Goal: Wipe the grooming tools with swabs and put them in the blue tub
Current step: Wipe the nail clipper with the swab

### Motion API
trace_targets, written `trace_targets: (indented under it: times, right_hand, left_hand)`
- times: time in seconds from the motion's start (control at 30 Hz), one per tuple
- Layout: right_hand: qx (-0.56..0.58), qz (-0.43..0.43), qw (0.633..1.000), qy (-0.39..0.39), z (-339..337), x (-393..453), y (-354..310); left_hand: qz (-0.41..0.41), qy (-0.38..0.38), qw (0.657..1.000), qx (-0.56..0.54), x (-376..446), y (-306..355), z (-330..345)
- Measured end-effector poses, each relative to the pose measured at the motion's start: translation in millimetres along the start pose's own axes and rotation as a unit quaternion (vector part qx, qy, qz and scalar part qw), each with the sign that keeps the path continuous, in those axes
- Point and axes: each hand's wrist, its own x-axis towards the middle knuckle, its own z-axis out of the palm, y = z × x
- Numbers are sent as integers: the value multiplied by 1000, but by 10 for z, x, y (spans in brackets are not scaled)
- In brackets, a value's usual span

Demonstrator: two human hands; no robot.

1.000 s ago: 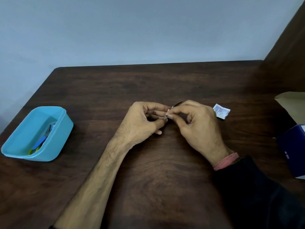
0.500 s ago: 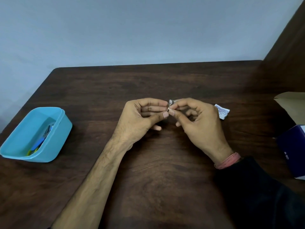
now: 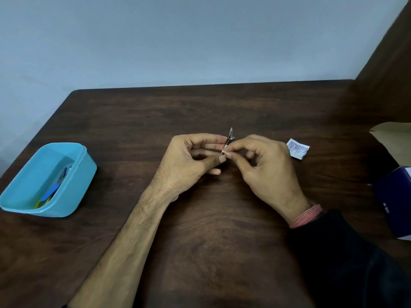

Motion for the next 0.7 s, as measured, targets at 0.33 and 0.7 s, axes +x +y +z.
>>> trace_targets:
  times: [0.33, 0.7]
  right_hand:
    - [-48, -45, 998, 5, 2, 1, 24]
    - [-60, -33, 997, 30, -8, 13, 41]
  left_hand:
    - [-3, 11, 1000, -1, -8, -4, 27]
    - [2, 19, 1000, -15, -10, 11, 25]
